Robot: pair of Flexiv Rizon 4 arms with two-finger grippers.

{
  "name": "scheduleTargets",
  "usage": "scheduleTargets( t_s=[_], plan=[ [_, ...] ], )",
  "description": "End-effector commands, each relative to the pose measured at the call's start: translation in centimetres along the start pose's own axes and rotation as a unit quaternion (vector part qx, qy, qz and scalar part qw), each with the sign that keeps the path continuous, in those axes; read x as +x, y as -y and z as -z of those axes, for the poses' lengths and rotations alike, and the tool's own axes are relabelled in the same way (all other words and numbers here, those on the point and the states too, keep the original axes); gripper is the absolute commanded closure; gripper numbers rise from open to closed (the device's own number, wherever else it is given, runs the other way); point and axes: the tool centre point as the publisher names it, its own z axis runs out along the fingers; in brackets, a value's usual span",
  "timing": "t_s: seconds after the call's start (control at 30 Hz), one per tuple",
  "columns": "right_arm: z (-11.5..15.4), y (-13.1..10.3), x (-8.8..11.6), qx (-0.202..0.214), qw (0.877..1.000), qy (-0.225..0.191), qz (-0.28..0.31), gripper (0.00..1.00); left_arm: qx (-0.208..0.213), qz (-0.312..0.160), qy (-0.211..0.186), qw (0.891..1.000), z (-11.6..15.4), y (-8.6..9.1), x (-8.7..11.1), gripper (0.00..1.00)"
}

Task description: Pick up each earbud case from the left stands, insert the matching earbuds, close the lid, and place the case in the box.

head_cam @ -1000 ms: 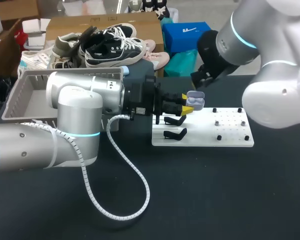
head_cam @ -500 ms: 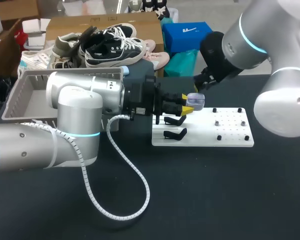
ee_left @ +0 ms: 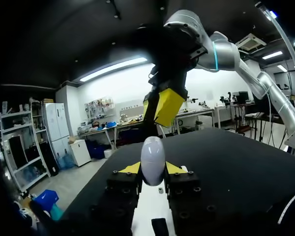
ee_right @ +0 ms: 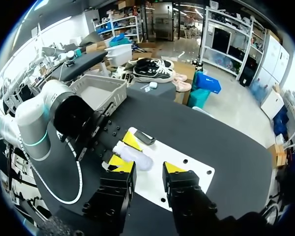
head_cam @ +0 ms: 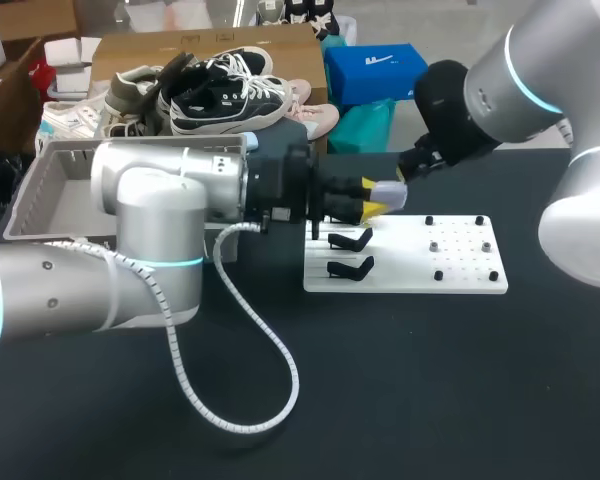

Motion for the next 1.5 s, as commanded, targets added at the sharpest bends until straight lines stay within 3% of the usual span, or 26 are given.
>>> scheduleTargets(
  t_s=[0.03,0.37,0.43,0.53,0.67,0.93,1.2,1.5],
  plan=[
    [0.9,-0.1,1.0,0.01,1.0,0.013,-0.004,0.68,0.005,-0.029,-0.006,1.0,-6.0,-12.9,-0.9,1.0],
    [0.9,0.0,1.3,0.011,1.0,0.014,-0.01,0.67,-0.087,-0.016,-0.033,0.996,-0.7,-11.8,-3.9,1.0],
    [0.9,0.0,1.3,0.01,1.0,0.014,-0.011,0.67,-0.087,-0.021,-0.036,0.995,-0.4,-10.7,-4.6,1.0],
    [0.8,0.0,1.3,0.009,1.0,0.014,-0.011,0.68,-0.088,-0.03,-0.052,0.994,-0.7,-10.5,-5.2,1.0],
    [0.9,-0.2,1.1,0.007,1.0,0.015,-0.01,0.68,-0.088,-0.032,-0.059,0.994,0.1,-8.3,-6.0,1.0],
    [0.8,0.0,1.4,0.007,1.0,0.016,-0.015,0.68,-0.131,-0.006,-0.085,0.988,4.8,-6.2,-4.7,1.0],
    [0.9,0.0,2.0,0.011,1.0,0.011,-0.019,0.68,-0.171,-0.005,-0.109,0.979,8.7,-5.1,-4.2,1.0],
    [0.8,0.2,2.7,0.018,0.999,0.003,-0.027,0.69,-0.222,0.02,-0.15,0.963,13.8,-4.6,-1.9,1.0]
  ],
)
